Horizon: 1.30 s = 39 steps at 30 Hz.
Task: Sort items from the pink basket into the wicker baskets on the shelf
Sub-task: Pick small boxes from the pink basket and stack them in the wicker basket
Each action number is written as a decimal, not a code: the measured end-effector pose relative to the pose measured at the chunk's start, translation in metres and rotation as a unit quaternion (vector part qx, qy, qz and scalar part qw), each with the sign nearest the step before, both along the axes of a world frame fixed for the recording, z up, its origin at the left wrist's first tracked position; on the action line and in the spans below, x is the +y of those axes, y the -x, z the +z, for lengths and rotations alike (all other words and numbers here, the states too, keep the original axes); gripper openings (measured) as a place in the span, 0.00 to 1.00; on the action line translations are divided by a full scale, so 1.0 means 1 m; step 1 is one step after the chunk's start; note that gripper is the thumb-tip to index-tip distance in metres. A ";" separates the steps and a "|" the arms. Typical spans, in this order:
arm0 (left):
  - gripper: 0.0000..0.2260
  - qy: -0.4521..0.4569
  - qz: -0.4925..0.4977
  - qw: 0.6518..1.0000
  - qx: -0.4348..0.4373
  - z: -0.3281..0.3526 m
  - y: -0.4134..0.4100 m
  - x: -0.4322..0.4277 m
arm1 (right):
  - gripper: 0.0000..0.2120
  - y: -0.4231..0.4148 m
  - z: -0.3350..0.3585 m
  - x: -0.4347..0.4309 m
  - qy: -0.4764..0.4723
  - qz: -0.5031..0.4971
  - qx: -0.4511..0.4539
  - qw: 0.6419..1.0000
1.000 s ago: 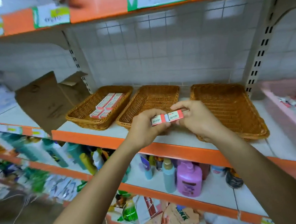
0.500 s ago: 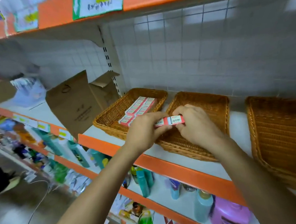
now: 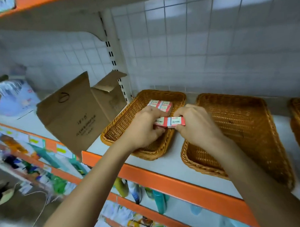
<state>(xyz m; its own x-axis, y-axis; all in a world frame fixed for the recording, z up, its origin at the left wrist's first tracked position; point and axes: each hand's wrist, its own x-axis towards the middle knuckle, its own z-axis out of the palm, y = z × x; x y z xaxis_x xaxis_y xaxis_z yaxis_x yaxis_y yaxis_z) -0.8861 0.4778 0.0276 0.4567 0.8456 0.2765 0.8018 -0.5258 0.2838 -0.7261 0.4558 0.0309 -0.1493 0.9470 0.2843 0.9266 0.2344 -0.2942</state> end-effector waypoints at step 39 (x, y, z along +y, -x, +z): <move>0.25 0.021 -0.019 0.994 0.103 -0.034 0.078 0.071 | 0.19 0.112 -0.023 0.031 0.079 -0.140 -0.150 0.975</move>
